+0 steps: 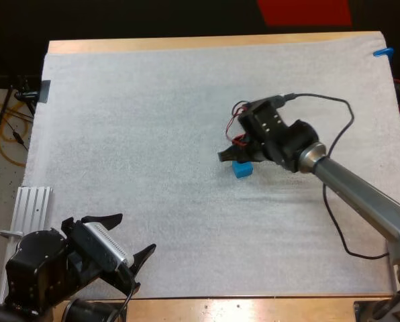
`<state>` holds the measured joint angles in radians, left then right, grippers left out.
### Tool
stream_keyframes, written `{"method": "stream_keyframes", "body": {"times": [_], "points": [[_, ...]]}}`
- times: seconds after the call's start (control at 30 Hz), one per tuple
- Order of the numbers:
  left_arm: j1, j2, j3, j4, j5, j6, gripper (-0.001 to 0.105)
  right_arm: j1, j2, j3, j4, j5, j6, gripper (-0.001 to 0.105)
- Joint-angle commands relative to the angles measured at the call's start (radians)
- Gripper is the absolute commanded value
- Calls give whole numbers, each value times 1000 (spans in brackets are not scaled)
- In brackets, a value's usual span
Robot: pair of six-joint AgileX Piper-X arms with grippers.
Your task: Stack red cube on blue cube
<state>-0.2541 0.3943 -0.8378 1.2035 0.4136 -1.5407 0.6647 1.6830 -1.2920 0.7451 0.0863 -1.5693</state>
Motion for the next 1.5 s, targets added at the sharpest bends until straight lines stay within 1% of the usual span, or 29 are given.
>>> {"method": "stream_keyframes", "body": {"times": [0.0, 0.1, 0.2, 0.4, 0.53, 0.7, 1.0, 1.13, 1.2, 1.27, 1.33, 1.37, 1.47], "points": [[-2, 0, -5, -4, 9, 4, 75, 14, 7, -5, -2, 7, 2, 33], [-2, 0, -5, -4, 9, 4, 75, 29, 35, -5, -2, 25, 4, 33], [-2, 0, -5, -4, 9, 4, 75, 37, 59, -5, -2, 65, 29, 33], [-2, 0, -5, -4, 9, 4, 75, 36, 86, -5, -8, 86, 33, 33], [-2, 0, -5, -4, 9, 5, 75, 36, 94, -3, -8, 65, 33, 33], [-2, 0, -5, -4, 9, 20, 75, 36, 110, 5, -8, 66, 41, 33], [-2, 0, -5, -4, 9, 21, 75, 36, 111, 7, -12, 66, 41, 33], [-2, 0, -5, -4, 9, 21, 75, 36, 111, 7, -17, 34, 41, 33], [-2, 0, -5, -4, 9, 21, 75, 36, 111, 7, -17, 35, 41, 36], [-2, 0, -5, -4, 9, 21, 75, 36, 111, 7, -17, 35, 41, 43], [-2, 0, -5, -4, 9, 21, 75, 36, 111, 7, -22, 35, 41, 48], [-2, 0, -5, -4, 9, 21, 75, 36, 111, 7, -22, 38, 41, 50], [-2, 0, -5, -4, 9, 21, 75, 36, 111, 7, -22, 51, 41, 50]]}}
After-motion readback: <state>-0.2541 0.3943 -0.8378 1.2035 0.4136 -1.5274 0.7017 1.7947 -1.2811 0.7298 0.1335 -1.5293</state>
